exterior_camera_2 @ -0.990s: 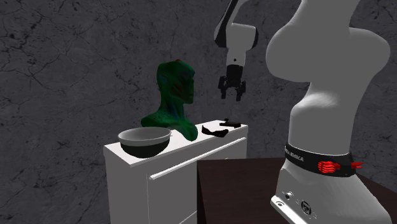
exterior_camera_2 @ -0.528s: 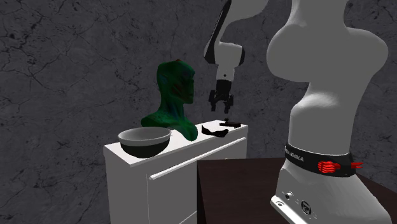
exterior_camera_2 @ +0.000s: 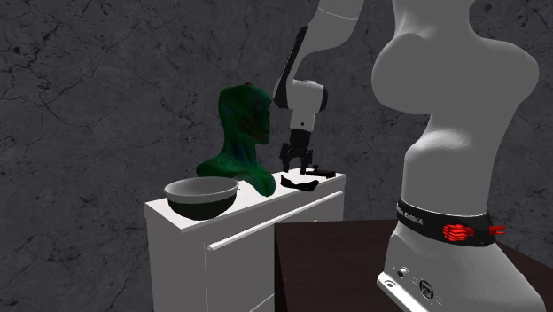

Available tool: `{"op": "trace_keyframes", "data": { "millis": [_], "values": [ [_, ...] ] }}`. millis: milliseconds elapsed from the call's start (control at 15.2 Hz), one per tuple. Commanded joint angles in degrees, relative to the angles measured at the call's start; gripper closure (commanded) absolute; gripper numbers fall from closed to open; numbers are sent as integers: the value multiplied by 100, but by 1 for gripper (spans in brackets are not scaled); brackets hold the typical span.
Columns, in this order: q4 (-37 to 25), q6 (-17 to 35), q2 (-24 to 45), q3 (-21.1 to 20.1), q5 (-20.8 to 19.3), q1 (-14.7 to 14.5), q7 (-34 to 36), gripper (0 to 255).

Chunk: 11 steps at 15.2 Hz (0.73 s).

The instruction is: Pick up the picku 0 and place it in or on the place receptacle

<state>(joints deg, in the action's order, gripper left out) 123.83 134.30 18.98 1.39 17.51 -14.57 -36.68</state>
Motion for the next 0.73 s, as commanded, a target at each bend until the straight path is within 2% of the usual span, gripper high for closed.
{"op": "trace_keyframes", "data": {
  "millis": [0,198,660],
  "values": [
    [18,129,106,-28,41,-14,-21,0],
    [50,300,244,-59,95,-25,-55,0],
    [50,299,244,-53,98,-31,-57,0]
  ]
}}
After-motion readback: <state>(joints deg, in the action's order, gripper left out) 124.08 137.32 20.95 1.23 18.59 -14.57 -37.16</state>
